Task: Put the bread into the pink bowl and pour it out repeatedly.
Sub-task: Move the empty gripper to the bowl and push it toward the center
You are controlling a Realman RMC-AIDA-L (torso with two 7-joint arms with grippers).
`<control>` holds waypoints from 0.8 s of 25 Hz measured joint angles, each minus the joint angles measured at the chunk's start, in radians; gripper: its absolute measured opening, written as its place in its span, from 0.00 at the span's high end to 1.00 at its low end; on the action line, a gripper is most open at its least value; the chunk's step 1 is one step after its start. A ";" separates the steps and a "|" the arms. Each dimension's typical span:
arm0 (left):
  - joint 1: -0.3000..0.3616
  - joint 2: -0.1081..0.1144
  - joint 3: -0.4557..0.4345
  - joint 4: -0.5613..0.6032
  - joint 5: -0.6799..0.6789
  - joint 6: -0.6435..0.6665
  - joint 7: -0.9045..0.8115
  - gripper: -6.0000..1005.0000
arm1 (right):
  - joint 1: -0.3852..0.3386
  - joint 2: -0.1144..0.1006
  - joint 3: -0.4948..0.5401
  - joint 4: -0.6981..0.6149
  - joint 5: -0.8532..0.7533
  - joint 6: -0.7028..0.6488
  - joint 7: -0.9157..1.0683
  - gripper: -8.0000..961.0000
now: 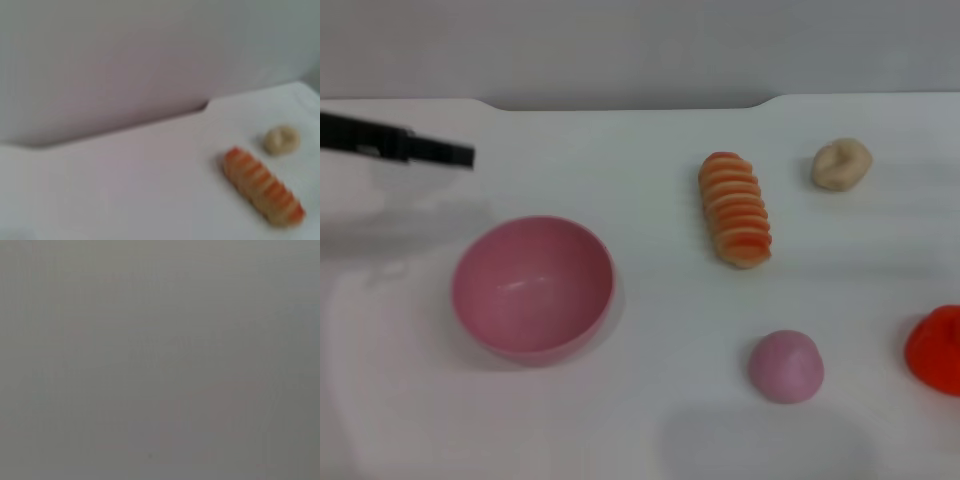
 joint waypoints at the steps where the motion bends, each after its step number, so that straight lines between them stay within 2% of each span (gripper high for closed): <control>1: -0.002 -0.009 0.000 0.002 0.019 0.006 -0.001 0.29 | 0.000 0.000 -0.001 0.001 0.000 0.000 0.000 0.27; 4: -0.011 -0.043 -0.003 0.004 0.092 0.014 -0.001 0.29 | 0.002 0.001 -0.002 0.004 -0.002 0.002 0.001 0.27; 8: -0.015 -0.078 -0.005 0.007 0.166 -0.002 0.000 0.28 | 0.004 0.003 -0.006 0.006 -0.003 0.006 0.003 0.27; 14: -0.016 -0.113 -0.003 0.003 0.254 -0.032 -0.004 0.28 | 0.011 0.005 -0.016 0.007 -0.004 0.016 0.004 0.27; 20: -0.017 -0.129 -0.007 -0.006 0.294 -0.046 -0.005 0.28 | 0.014 0.006 -0.020 0.008 -0.004 0.025 0.006 0.27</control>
